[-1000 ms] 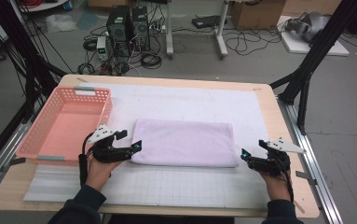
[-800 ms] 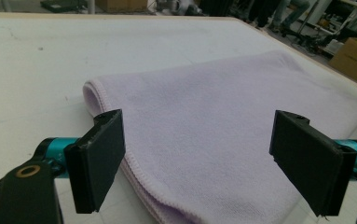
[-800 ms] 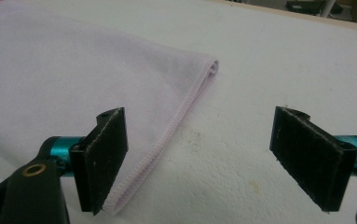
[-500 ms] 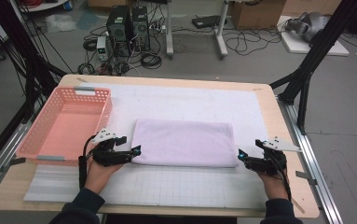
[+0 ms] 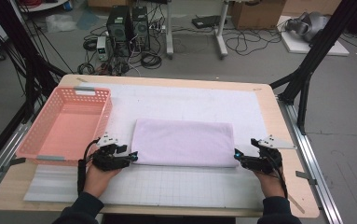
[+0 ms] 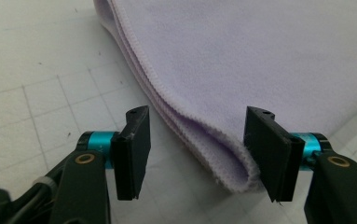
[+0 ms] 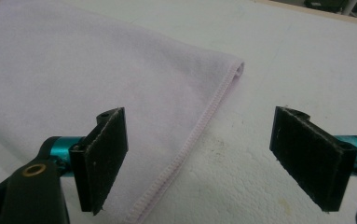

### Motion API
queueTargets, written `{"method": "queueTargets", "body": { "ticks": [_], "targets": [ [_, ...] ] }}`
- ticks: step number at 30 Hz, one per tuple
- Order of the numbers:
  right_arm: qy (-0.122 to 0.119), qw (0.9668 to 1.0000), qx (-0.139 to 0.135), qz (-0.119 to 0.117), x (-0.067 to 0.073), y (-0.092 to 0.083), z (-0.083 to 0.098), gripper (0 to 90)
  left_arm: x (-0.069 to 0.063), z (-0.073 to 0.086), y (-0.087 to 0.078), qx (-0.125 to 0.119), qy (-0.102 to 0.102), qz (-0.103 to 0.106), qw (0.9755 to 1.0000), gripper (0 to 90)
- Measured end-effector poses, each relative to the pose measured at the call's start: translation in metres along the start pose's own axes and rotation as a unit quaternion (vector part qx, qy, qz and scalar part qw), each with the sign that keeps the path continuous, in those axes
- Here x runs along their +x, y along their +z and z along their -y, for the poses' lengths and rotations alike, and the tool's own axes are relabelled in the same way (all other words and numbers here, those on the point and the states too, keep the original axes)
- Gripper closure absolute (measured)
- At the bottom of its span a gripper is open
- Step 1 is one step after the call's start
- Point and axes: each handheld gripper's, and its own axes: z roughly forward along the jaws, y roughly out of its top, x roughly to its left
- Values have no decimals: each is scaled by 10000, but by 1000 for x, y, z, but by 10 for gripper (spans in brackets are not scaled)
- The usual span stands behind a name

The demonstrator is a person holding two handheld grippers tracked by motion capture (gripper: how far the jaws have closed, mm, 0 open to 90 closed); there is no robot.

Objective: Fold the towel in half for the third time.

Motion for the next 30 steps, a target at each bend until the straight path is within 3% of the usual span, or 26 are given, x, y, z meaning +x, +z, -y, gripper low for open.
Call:
{"method": "queueTargets", "body": {
  "ticks": [3, 12, 17, 19, 24, 30],
  "targets": [
    [14, 10000, 15, -28, 1, 2, -1, 180, 0, 2, 1, 138, -1, -12, 9999, 489],
    [-6, 10000, -33, -90, 4, 2, -3, 180, -9, 6, 1, 145, 119, -76, 9998, 554],
    [-39, 9998, -7, -185, 7, 8, -6, 180, -6, 8, 2, 106, -11, 176, 9998, 667],
    [-46, 9996, -29, -269, 10, 12, -10, 180, -6, 7, 3, 110, -81, 228, 9996, 738],
    [-87, 9978, 51, -654, 22, 27, -22, 180, -4, 7, 3, 120, -311, 312, 9990, 778],
    [-380, 9929, 273, -1093, 43, 57, -44, 182, -7, 3, 2, 41, -223, 279, 9994, 801]
  ]
}}
